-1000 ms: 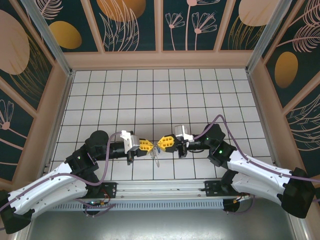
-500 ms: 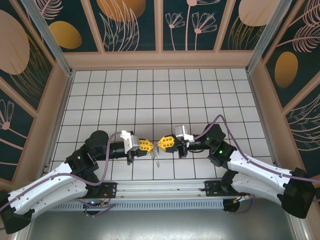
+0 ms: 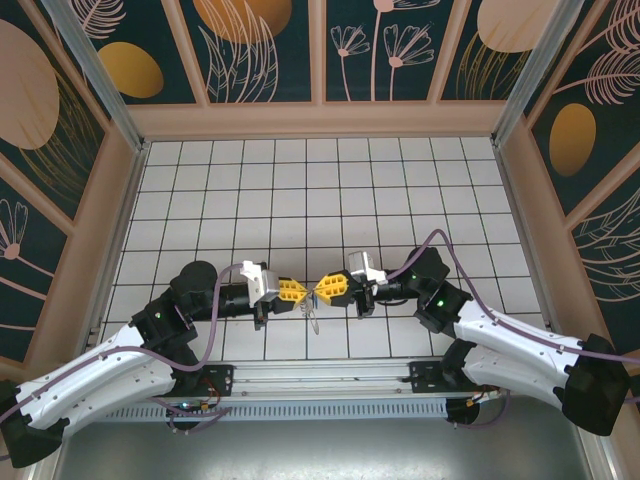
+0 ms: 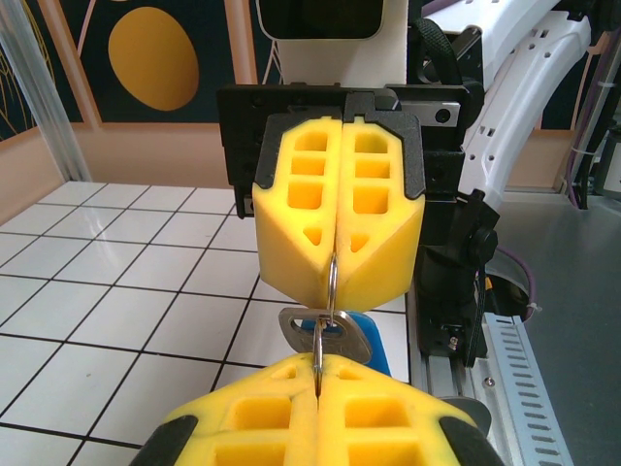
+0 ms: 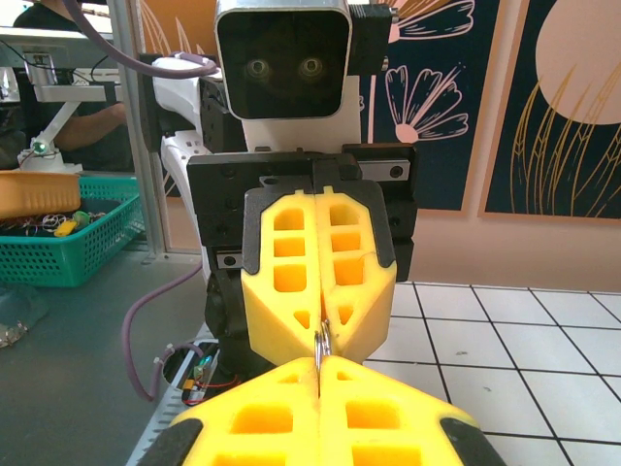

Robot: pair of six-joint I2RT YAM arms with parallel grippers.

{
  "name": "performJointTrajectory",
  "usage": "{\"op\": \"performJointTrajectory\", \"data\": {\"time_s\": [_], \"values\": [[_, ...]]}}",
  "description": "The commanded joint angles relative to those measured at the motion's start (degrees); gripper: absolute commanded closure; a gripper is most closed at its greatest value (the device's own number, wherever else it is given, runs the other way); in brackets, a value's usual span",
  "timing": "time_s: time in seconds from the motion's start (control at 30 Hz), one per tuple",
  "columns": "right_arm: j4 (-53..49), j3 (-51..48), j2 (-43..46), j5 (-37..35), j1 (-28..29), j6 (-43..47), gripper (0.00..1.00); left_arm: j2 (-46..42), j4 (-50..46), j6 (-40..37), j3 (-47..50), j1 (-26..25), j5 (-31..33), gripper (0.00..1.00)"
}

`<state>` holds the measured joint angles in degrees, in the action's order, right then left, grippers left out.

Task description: Put the keys on the keyring

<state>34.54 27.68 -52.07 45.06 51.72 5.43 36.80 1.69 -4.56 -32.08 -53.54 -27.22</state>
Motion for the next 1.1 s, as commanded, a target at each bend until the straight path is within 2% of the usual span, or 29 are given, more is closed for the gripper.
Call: {"op": "performJointTrajectory", "data": {"time_s": [0.0, 0.43, 1.07], "values": [[3.06, -0.08, 0.72, -0.61, -0.31, -0.43, 1.0, -0.26, 2.17, -1.06, -1.94, 0.19, -1.32, 1.0], [3.82, -0.88, 1.46, -2.34, -0.33, -0.51, 1.0, -0.24, 2.17, -1.0, -1.94, 0.14, -1.29, 1.0], [2.79, 0.2, -0.4, 0.97, -0.31, -0.82, 1.0, -0.21, 2.07, -1.24, -2.03, 0.13, -1.13, 1.0]]}}
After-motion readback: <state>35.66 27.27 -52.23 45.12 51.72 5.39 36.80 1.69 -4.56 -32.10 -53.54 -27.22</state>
